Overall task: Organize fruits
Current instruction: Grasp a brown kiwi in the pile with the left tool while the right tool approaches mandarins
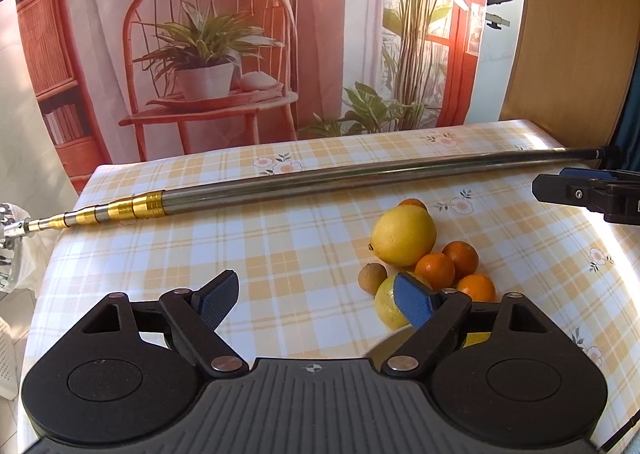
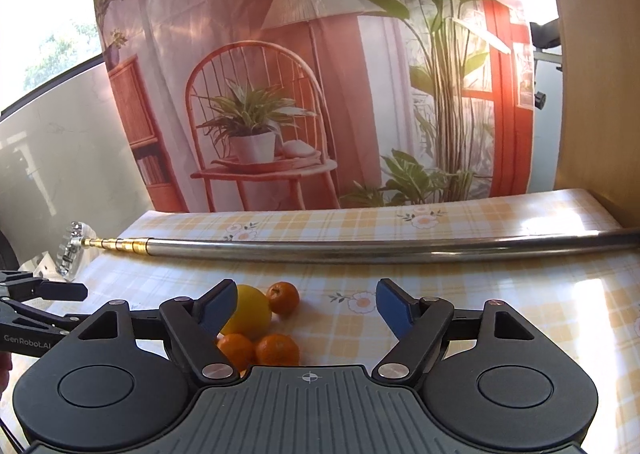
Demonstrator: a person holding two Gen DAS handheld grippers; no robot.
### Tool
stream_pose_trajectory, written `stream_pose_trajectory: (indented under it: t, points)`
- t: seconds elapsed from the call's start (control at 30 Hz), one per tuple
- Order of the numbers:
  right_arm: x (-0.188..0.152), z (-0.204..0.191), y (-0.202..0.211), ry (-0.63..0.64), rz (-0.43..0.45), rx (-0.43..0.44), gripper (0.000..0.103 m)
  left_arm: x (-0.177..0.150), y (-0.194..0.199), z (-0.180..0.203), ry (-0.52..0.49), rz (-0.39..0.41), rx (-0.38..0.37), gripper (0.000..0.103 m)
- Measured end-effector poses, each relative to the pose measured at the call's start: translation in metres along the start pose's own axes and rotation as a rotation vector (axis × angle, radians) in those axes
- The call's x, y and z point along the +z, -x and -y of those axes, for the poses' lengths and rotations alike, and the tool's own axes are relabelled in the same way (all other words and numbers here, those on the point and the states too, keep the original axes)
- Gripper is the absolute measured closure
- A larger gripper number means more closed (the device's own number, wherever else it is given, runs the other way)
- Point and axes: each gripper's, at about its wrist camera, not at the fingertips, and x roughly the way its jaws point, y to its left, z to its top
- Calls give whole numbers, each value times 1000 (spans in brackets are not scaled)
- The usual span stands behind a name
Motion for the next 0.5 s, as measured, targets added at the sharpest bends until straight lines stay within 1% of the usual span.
stream_pose_trajectory:
  t: [0.03, 0.07, 0.13, 0.23, 0.33, 0.5]
  points:
    - [0, 2, -3, -11, -7, 0, 30, 1, -8, 0, 1, -22, -16, 32]
    - [-1, 5, -7, -20, -17, 0, 30, 3, -14, -2, 8, -42, -33, 36]
    - [-2, 8, -12, -24, -28, -3, 30, 6, -32, -7, 45, -85, -79, 54]
    - [-3, 12, -19, -30, -42, -6, 31, 12, -54, -15, 132, -140, -141, 65]
    - [-4, 15, -26, -37, -57, -5, 31, 14, -73, -22, 220, -193, -193, 67]
    - [-6, 18, -33, -48, -72, -3, 32, 15, -92, -21, 253, -243, -233, 68]
